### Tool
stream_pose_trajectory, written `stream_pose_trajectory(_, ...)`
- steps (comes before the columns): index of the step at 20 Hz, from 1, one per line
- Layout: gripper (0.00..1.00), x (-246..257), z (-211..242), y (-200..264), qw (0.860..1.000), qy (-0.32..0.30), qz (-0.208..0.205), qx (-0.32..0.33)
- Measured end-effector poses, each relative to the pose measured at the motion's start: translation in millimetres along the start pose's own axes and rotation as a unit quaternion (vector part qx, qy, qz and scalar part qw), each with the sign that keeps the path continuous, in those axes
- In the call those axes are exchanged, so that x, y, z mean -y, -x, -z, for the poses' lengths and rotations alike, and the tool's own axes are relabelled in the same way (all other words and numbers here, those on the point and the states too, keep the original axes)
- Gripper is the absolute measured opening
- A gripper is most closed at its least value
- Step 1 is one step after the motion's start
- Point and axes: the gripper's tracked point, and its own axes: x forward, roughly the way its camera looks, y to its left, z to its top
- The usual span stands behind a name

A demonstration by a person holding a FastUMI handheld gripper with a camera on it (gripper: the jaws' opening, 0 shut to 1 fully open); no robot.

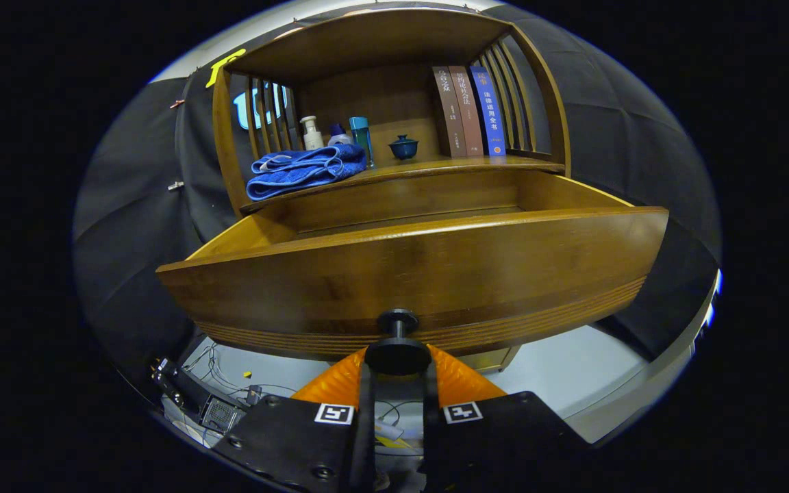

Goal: Pull open the drawer, take out the items inside it, and place them on the countertop above the cabinet.

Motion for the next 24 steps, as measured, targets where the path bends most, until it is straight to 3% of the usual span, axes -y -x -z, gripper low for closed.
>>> stream_pose_trajectory(11,0.33,5,23,11,0.999,-0.012,0.012,-0.029)
stream_pose_trajectory(13,0.42,6,23,13,0.999,-0.014,0.018,-0.034)
stream_pose_trajectory(17,0.96,6,20,34,0.998,-0.015,0.032,-0.052)
stream_pose_trajectory(18,1.0,4,13,43,0.998,-0.016,0.033,-0.049)
stream_pose_trajectory(24,0.98,-21,-87,72,1.0,0.015,0.022,0.017)
